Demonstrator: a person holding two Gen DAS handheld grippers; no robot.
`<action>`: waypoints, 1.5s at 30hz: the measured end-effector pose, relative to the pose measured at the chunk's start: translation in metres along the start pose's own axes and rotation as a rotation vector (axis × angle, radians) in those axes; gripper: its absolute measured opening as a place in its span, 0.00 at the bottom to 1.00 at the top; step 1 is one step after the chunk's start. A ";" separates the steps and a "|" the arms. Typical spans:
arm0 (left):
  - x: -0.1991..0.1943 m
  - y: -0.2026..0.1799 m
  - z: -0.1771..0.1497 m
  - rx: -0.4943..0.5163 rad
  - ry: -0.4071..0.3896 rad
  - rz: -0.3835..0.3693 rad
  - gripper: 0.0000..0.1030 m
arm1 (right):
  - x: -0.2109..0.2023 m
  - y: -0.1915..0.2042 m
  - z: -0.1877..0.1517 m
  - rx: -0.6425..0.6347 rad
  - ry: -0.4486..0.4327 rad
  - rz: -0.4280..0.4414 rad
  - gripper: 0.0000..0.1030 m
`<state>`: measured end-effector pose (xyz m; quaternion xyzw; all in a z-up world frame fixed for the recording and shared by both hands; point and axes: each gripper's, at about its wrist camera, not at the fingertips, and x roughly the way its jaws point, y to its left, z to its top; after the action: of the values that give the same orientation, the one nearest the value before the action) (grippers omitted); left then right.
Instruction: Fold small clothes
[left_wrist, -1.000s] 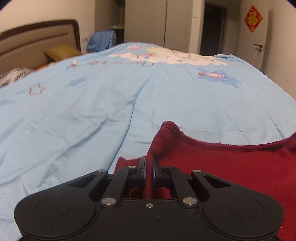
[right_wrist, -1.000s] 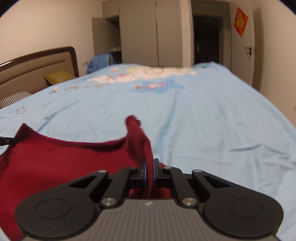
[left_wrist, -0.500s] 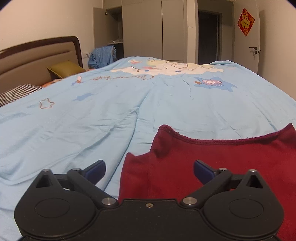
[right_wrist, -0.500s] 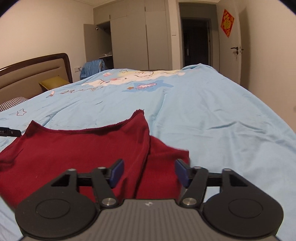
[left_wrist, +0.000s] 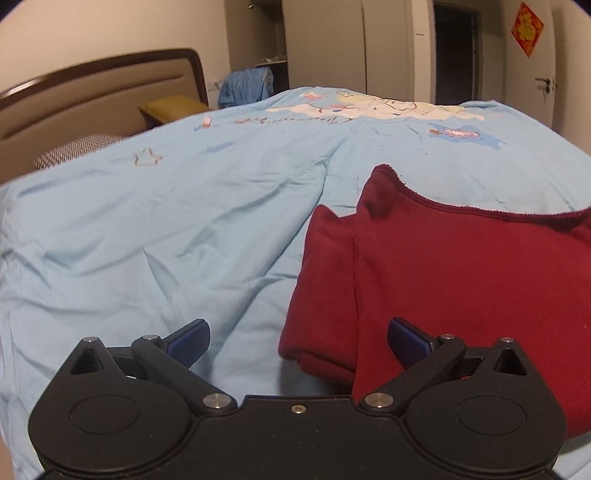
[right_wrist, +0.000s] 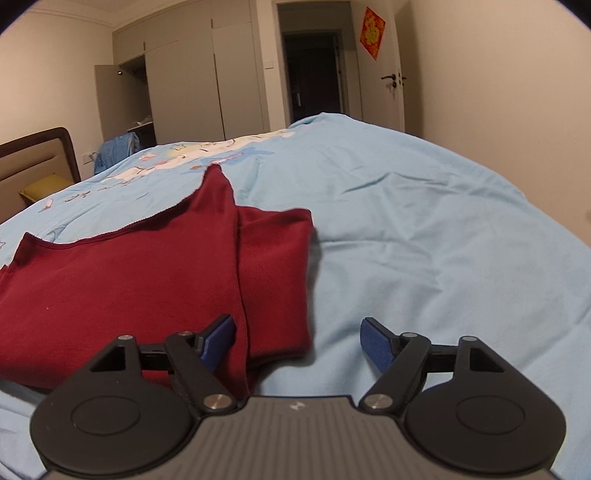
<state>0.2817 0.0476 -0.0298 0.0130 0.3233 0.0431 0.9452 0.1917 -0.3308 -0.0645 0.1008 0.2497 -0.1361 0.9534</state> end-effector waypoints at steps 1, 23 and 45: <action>0.000 0.002 -0.001 -0.022 0.008 -0.008 0.99 | 0.000 -0.001 -0.001 0.002 -0.003 -0.002 0.80; 0.009 0.001 0.006 -0.099 0.088 -0.026 0.99 | 0.076 0.051 0.110 -0.118 -0.002 0.174 0.65; 0.007 0.001 0.006 -0.082 0.093 -0.051 0.99 | 0.095 0.035 0.101 -0.072 0.029 0.107 0.03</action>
<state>0.2908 0.0490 -0.0287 -0.0359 0.3650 0.0329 0.9297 0.3273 -0.3439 -0.0215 0.0818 0.2624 -0.0743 0.9586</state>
